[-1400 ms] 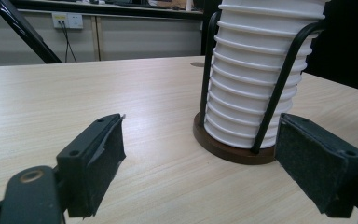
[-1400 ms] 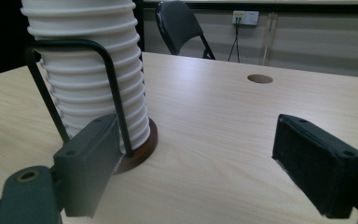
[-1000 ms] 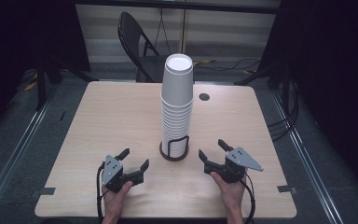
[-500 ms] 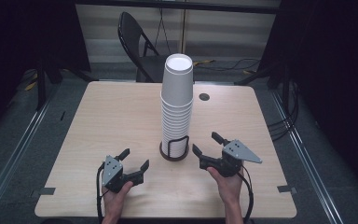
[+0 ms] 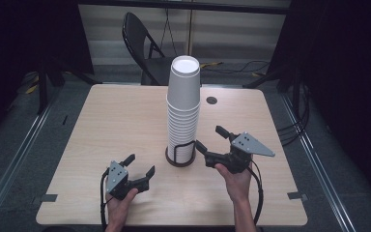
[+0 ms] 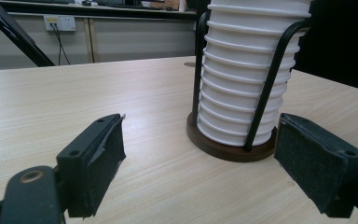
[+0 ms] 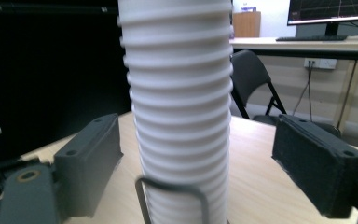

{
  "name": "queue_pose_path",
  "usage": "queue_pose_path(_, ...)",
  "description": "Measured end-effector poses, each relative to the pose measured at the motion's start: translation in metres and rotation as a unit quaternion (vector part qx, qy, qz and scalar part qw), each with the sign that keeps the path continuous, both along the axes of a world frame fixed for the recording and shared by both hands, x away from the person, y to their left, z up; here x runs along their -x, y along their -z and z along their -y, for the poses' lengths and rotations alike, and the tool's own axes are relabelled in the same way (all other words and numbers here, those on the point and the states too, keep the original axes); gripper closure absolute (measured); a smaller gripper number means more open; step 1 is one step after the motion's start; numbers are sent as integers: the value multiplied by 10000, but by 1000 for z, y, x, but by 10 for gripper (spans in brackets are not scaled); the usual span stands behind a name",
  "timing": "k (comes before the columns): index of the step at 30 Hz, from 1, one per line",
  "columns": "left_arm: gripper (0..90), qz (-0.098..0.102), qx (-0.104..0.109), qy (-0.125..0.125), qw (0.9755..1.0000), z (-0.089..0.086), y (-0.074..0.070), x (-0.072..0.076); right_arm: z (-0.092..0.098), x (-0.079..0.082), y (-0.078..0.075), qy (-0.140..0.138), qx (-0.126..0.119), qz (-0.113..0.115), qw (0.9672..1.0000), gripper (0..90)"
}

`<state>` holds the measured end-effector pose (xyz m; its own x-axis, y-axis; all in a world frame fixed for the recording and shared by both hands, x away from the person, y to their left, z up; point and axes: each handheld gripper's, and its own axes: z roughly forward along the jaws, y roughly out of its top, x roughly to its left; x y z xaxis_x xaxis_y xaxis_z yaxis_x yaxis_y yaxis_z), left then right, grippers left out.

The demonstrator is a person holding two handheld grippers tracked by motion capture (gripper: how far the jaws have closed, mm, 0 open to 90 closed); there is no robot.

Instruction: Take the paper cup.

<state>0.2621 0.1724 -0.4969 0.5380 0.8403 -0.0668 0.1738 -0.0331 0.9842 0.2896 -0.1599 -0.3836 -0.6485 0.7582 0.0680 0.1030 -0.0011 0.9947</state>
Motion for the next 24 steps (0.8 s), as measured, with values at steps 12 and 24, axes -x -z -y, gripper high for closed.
queue_pose_path(12,159,3,26,-14,10000,0,0,0,-11,-16,-43,-272,-52,181,9995,132)
queue_pose_path(24,159,-7,15,-9,10000,0,0,0,-18,-28,-71,-472,-152,316,9983,130)
